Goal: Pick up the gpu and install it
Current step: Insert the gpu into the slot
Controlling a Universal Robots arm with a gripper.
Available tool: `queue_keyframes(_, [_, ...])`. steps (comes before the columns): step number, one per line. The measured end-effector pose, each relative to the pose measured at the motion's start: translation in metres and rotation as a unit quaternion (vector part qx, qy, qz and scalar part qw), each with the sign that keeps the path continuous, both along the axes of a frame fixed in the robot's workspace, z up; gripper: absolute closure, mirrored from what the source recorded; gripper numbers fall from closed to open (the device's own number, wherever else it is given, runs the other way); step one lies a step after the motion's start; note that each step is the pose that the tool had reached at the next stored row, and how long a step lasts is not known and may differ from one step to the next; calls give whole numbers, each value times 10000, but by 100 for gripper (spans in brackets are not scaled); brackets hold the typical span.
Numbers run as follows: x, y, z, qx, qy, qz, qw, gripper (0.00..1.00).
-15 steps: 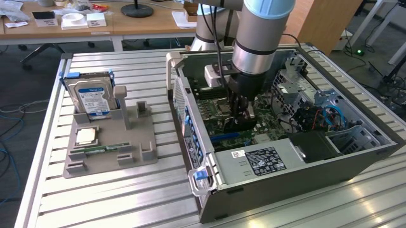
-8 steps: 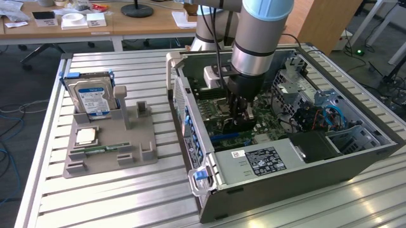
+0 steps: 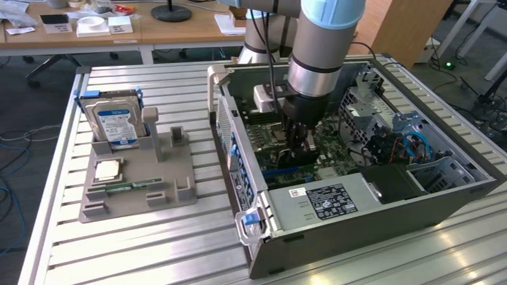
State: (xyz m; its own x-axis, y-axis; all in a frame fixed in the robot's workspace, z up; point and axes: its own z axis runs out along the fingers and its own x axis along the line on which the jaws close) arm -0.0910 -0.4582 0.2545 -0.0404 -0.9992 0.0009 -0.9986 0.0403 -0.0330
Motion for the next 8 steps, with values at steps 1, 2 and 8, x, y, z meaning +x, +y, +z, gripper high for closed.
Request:
queue_keyframes(1, [-2, 1, 0, 0, -3, 0, 10000, 74])
queue_keyframes(2, [-4, 1, 0, 0, -6, 1, 10000, 74])
queue_keyframes(8, [-18, 1, 0, 0, -21, 1, 10000, 74])
